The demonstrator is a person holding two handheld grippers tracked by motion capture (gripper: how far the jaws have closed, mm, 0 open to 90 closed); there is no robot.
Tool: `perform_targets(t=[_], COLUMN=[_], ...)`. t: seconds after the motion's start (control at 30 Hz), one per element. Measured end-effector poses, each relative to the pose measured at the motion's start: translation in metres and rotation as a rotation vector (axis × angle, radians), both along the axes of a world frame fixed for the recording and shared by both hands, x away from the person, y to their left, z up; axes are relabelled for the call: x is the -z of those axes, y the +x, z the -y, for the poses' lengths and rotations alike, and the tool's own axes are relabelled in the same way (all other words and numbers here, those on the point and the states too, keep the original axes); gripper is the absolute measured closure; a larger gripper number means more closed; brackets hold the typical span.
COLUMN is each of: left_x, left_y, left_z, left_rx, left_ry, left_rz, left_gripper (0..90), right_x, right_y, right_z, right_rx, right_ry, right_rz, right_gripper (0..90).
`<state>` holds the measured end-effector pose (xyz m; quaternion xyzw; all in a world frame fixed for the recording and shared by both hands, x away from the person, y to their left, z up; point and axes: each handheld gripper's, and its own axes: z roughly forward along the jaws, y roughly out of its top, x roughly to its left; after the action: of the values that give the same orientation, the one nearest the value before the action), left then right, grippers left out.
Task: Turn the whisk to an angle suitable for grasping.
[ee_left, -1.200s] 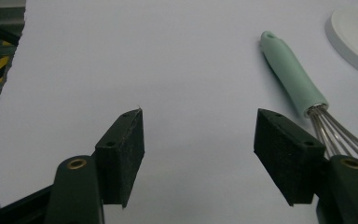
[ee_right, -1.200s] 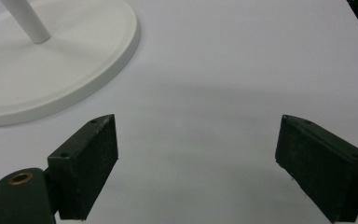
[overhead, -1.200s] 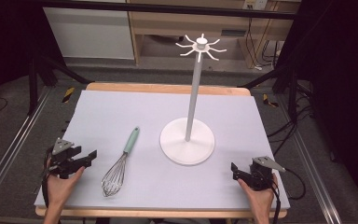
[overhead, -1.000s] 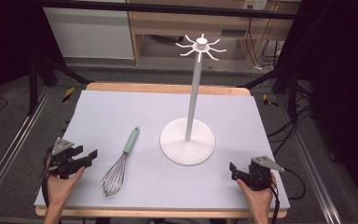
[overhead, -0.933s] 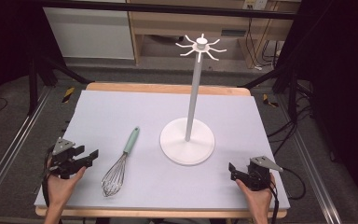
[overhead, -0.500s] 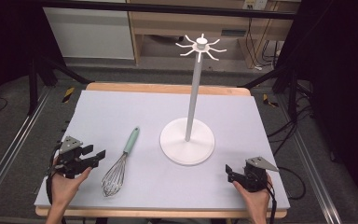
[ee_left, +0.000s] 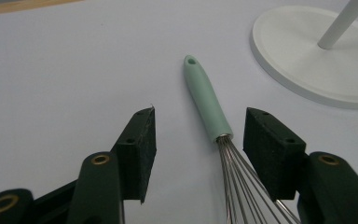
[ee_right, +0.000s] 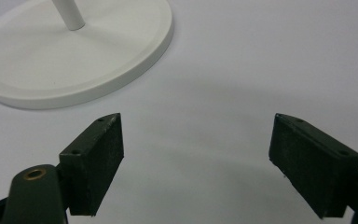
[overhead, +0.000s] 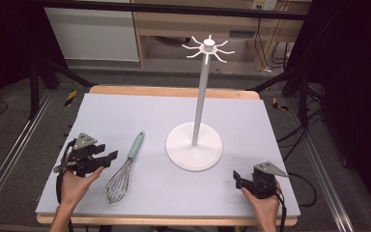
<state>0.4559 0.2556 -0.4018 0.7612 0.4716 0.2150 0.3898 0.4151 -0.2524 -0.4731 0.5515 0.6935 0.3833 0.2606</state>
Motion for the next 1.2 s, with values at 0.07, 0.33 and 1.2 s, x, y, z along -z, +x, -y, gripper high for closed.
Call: perform_targets(t=[0.07,0.33,1.2], left_x=[-0.002,-0.003,0.033], left_y=[0.004,0.020,0.059], left_z=[0.003,0.017,0.052], left_rx=[0.005,0.030,0.060], left_ry=[0.008,0.022,0.199], left_rz=[-0.004,-0.038,-0.234], left_gripper=[43.4,43.6,48.3], right_x=[0.000,-0.001,0.000], right_y=[0.000,-0.001,-0.001], right_z=[0.000,0.001,0.000], right_rx=[-0.003,0.000,-0.021], right_ry=[-0.001,0.004,0.008], right_rz=[0.000,0.011,-0.009], right_gripper=[17.8,17.0,20.9])
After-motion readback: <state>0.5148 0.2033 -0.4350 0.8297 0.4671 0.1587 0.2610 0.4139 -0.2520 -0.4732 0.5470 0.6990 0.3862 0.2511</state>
